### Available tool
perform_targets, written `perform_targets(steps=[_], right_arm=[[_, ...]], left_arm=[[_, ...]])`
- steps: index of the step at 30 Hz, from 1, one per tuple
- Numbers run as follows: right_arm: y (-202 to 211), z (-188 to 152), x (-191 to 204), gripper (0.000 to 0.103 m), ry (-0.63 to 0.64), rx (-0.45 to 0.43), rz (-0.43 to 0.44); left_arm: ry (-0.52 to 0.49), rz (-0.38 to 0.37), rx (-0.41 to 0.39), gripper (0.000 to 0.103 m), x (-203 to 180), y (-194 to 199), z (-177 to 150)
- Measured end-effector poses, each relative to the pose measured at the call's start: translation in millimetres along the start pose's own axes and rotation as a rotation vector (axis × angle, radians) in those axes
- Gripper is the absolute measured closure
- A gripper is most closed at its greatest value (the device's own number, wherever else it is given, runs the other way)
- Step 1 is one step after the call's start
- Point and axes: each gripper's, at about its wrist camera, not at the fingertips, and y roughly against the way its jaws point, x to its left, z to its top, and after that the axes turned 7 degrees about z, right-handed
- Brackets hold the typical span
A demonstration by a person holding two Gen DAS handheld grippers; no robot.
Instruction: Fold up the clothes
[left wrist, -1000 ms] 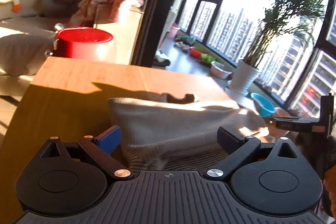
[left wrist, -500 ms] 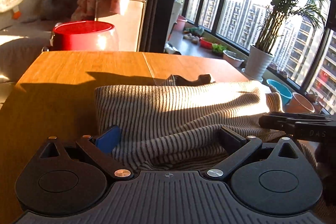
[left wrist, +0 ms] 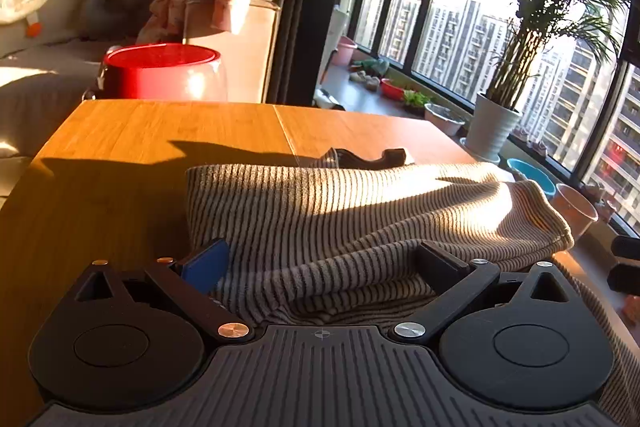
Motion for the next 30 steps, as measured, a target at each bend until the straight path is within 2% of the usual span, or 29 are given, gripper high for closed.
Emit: perform_targets(steps=[1,3,8,12,16,18,20,21,23,26,30], right_arm=[[5,-6,6,0.021,0.042,-0.01,-0.021],[9,-11,11,0.021,0.041,-0.037,-0.001],[0,-11,21,0.02,-0.06,-0.079,0.188],[-1,3,27,0.02,-0.017,-0.074,0.163],[33,41,11,0.02,0.006,-0.19,0.066],[52,58,-2,0.011,0.001,-0.253,-0.003],[58,66,-5,0.004,0.087,-0.27,-0.13],[59,66,-2,0.003,0.163,-0.265,-0.202],[60,63,-2,0.003,0.219,-0.259,-0.27],[60,56,-13,0.001,0.083,-0.226,-0.142],[42,33,-9,0.0,0.064,-0.155,-0.071]], left_arm=[[0.001,0.002,-0.001,0.001,0,0,0],[-0.003,0.009,0.0,0.001,-2,-1,0],[-0.016,0.031,-0.005,0.001,-5,0,-1],[-0.014,0.037,-0.01,0.001,-3,1,-1],[0.006,0.026,-0.012,0.0,1,1,-1],[0.015,0.022,-0.014,0.0,2,1,-1],[0.021,0.018,-0.014,0.0,3,1,-1],[0.023,0.016,-0.015,0.0,3,2,-1],[0.025,0.013,-0.015,0.0,3,2,-1],[0.028,0.011,-0.014,0.0,3,3,-1],[0.031,0.009,-0.013,0.0,4,3,-1]])
